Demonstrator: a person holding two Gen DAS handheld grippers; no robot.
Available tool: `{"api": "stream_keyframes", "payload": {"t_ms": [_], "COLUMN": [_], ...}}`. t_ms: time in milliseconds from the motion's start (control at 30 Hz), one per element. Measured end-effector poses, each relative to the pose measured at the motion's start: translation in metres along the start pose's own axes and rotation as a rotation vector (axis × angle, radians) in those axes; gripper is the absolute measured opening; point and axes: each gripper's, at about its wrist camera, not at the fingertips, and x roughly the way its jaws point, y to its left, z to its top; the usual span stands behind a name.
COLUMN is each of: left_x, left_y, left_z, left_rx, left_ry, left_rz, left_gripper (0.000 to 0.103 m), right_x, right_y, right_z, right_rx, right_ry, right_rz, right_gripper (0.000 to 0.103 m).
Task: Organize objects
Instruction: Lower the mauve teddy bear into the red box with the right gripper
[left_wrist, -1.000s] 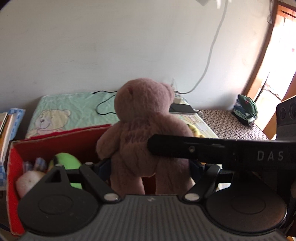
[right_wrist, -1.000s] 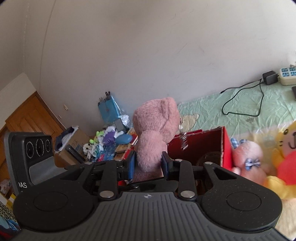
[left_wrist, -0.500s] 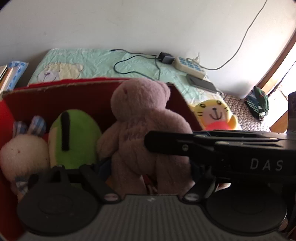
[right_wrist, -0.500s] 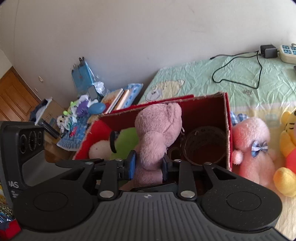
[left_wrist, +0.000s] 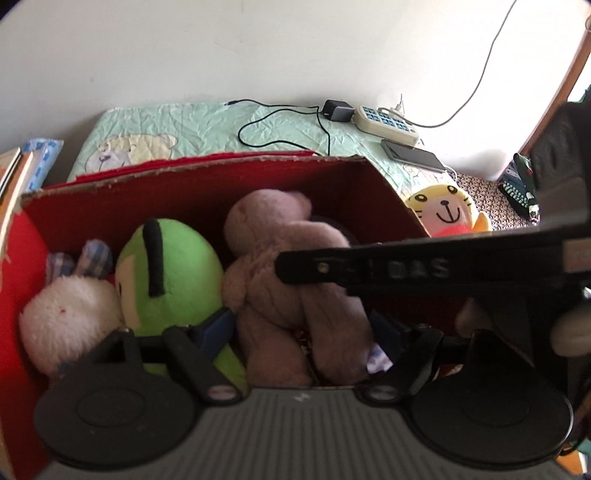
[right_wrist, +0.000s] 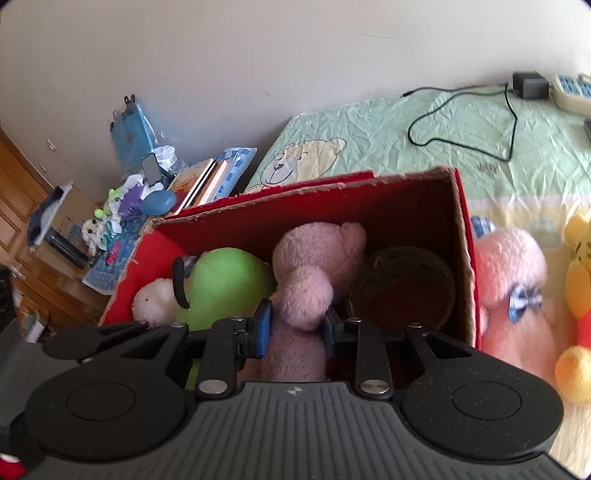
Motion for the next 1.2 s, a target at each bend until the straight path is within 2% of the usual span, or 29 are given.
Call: {"api": "stream_keyframes", "payload": {"t_ms": [100,233,467,567,667,767,867,1100,1200], "left_x": [-0.004,-0.002,0.003,0.004,0.005,0.004,0.004,0.003,0.003], "left_y": [-0.002,-0.009,-0.01,-0.012,-0.014,-0.016,-0.017,-0.024,-0.025], "left_z": [-0.001,-0.001,0.002,0.002,0.001,0.001,0.002,0.002,0.003], "left_rx": [0.014,0.034,0.03,0.036,0.051,0.056,0.057,0.072,0.07], "left_ry": [-0.009,-0.003,0.005,0.008,0.011,0.015,0.022,0.033,0.039], "left_rz": [0.004,0.03,0.044,0.05,0.061,0.063,0.07,0.093,0.11], "left_gripper": [0.086,0.086,0.089,0.089,0.089,0.089,0.088,0.087,0.088], "right_x": [0.003,0.016,0.007,-0.004,-0.016,-0.024,-0.026,-0.035,-0.043], "right_y": [0.01,0.012,0.002,-0.002,-0.01,-0.013,-0.014,-0.015,-0.014], "right_z": [-0.001,-0.002,-0.003,-0.005,-0.007,-0.011,-0.016,-0.022,-0.024], "right_rx": [-0.071,-0.119,-0.02,0.029,0.093,0.133,0.147,0.172,0.16], "right_ry": [-0.002,0.042,0.021,-0.012,-0.037,-0.042,-0.034,-0.079,-0.101], "right_rz": [-0.02,-0.043,-0.009,0.019,0.038,0.057,0.056,0.055,0.025], "right_gripper": [0.031,0.032,0.043,0.044,0.039,0.028,0.022,0.023,0.024]}}
